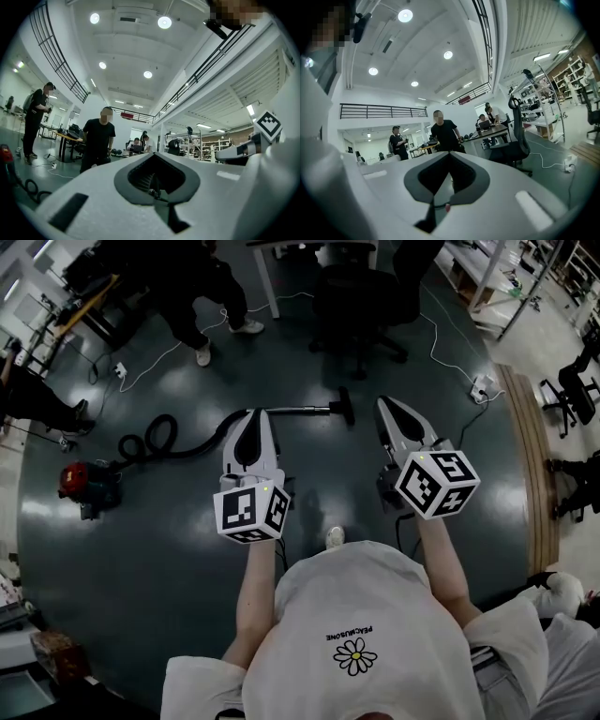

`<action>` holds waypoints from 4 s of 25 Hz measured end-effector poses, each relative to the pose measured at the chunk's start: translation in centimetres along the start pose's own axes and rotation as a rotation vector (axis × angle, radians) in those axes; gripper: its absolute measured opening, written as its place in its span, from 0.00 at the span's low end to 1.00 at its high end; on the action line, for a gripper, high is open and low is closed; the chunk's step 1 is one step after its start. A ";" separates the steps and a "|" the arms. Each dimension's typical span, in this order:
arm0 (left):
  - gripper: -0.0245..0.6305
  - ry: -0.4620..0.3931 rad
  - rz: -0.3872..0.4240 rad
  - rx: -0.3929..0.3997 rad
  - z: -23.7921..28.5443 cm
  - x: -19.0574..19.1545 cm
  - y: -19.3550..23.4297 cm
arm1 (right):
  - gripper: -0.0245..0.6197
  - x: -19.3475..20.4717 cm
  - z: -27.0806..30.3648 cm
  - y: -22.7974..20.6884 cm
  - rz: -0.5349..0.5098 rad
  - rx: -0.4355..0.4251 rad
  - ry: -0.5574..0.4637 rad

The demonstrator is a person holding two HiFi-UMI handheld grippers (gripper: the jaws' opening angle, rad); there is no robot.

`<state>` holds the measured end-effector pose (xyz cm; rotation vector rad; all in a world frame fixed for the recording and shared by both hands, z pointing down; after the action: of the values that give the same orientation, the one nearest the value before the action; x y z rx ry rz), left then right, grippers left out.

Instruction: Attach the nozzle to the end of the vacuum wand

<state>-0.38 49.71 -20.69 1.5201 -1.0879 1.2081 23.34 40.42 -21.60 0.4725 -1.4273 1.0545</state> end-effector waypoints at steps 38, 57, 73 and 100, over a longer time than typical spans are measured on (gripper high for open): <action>0.04 -0.002 -0.042 0.049 15.6 3.8 10.7 | 0.05 -1.1 16.2 -6.7 0.014 0.066 0.002; 0.07 0.082 -0.049 0.024 36.2 8.0 25.2 | 0.13 -5.2 42.8 -13.1 -0.061 -0.027 0.154; 0.39 0.457 0.133 0.624 44.3 73.0 39.4 | 0.27 49.8 67.6 -36.1 -0.510 -0.309 0.427; 0.36 1.026 0.726 0.988 38.2 100.2 38.9 | 0.33 76.5 70.6 -42.2 -1.266 -0.524 0.825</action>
<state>-15.87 -6.73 77.25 0.7657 -0.2572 2.8698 3.91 -14.93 74.20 0.3682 -0.3987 -0.1952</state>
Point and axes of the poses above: the fingertips, and each gripper's own axes: z forward along the fingers, y to its left, x out of its underside, the point moved 8 cm from there along -z, backward along the fingers, and after that the axes turned 14 degrees about x, right-handed, at the moved point
